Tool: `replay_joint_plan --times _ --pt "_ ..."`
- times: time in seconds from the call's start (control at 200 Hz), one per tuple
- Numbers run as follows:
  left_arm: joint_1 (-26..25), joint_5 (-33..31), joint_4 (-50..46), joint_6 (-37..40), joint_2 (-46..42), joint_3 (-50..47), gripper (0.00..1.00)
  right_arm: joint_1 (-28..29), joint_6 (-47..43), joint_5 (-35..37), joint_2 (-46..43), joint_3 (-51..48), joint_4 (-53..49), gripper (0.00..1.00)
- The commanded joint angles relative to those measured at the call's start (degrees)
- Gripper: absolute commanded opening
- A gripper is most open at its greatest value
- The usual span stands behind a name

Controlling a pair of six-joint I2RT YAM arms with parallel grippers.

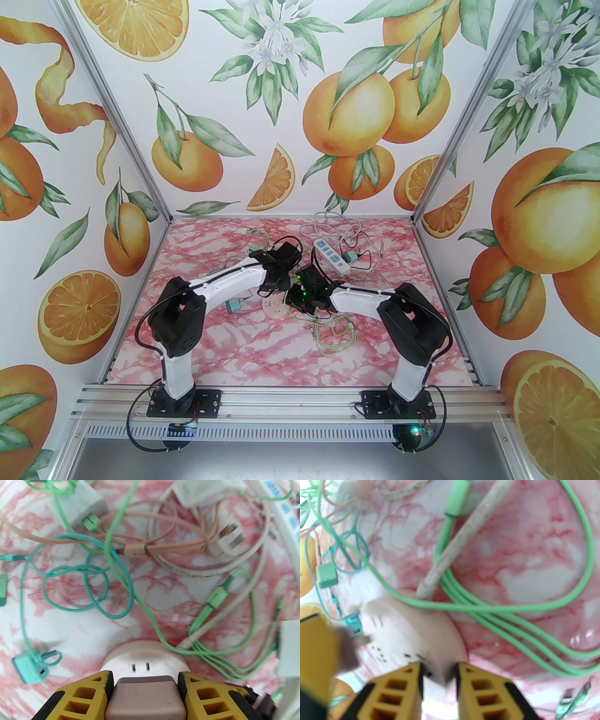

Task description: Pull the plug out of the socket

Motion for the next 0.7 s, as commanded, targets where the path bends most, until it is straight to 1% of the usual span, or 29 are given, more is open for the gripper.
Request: replay_joint_plan --times 0.0,0.115,0.285,0.345,0.395,0.435,0.5,0.58,0.585,0.595,0.616,0.696 --pt "2.9 1.9 -1.6 1.1 -5.9 1.8 0.30 0.8 -2.0 6.0 2.9 -2.2 -12.0 0.28" --pt "4.7 2.2 -2.4 2.7 -8.6 1.8 0.30 0.4 -5.2 6.9 0.2 0.4 -12.2 0.33" --pt "6.8 1.7 -2.5 4.8 -13.2 0.0 0.30 -1.1 -9.8 9.7 -5.8 3.6 -12.5 0.46" --pt "7.0 1.5 -2.2 5.9 -14.9 -1.7 0.30 -2.0 -11.0 10.8 -8.4 4.2 -12.4 0.53" --pt "6.9 1.4 -1.9 7.0 -16.4 -3.5 0.30 -2.9 -11.8 11.8 -10.3 4.6 -12.5 0.64" --pt "6.9 1.1 -1.9 7.8 -17.5 -5.1 0.30 -3.8 -12.4 12.6 -11.8 4.7 -12.5 0.70" --pt "6.7 0.4 -1.2 9.6 -19.4 -8.4 0.30 -5.3 -13.3 13.9 -14.1 4.7 -12.6 0.78" --pt "5.8 -2.0 -1.4 11.8 -21.6 -12.4 0.30 -7.1 -14.1 14.8 -16.3 4.5 -12.8 0.85" --pt "5.7 -2.1 -1.5 12.0 -21.7 -12.6 0.30 -7.2 -14.1 14.9 -16.4 4.5 -12.8 0.86" --pt "5.6 -2.4 -1.6 12.2 -22.0 -13.1 0.30 -7.4 -14.2 15.0 -16.6 4.5 -12.9 0.92" --pt "5.2 -3.2 -1.8 12.7 -22.4 -14.1 0.30 -7.9 -14.5 15.2 -17.0 4.4 -13.0 0.99" --pt "3.0 -6.3 -1.9 14.9 -24.4 -18.0 0.30 -9.4 -15.3 15.6 -18.2 4.2 -13.5 1.00"
